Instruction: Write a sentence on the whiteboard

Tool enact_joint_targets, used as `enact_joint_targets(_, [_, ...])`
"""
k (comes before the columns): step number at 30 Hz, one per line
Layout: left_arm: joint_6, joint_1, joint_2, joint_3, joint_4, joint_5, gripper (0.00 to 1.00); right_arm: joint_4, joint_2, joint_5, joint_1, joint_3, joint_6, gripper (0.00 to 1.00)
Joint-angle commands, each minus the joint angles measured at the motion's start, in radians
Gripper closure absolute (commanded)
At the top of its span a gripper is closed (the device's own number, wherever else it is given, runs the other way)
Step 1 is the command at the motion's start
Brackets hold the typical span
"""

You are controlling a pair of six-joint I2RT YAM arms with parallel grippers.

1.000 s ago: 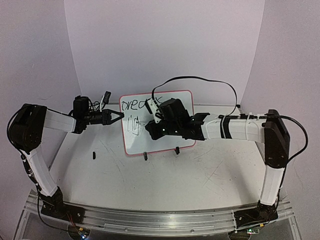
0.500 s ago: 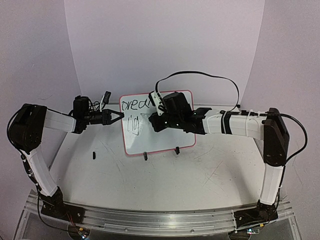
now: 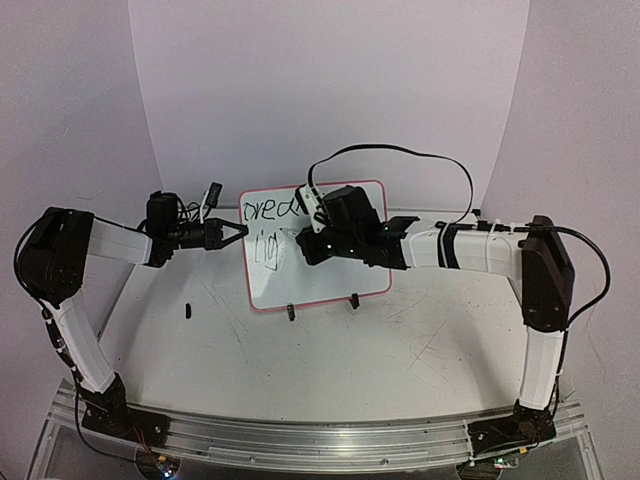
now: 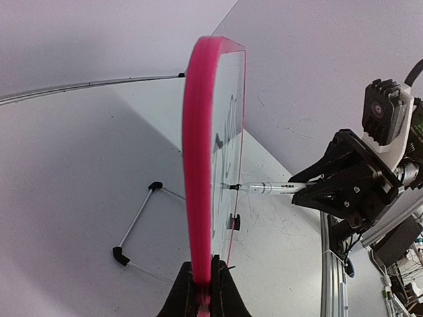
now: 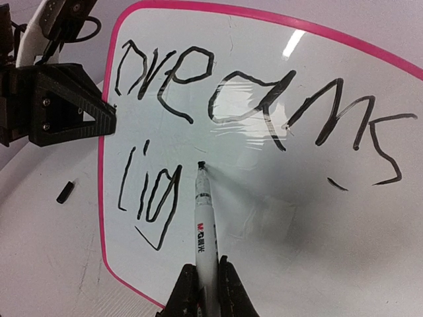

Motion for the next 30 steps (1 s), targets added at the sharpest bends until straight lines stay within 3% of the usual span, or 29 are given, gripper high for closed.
enact_joint_targets(1, [0.052, -0.007, 0.018, 0.045, 0.001, -0.048, 1.0, 0.009, -0.001, 0.0, -0.004, -0.01, 0.013, 1.0])
enact_joint_targets(20, [0.053, -0.008, 0.017, 0.048, -0.001, -0.048, 1.0, 0.008, -0.049, -0.024, 0.027, -0.13, 0.067, 1.0])
enact_joint_targets(30, [0.052, -0.006, 0.016, 0.045, -0.002, -0.048, 1.0, 0.01, -0.037, 0.013, 0.026, -0.084, 0.047, 1.0])
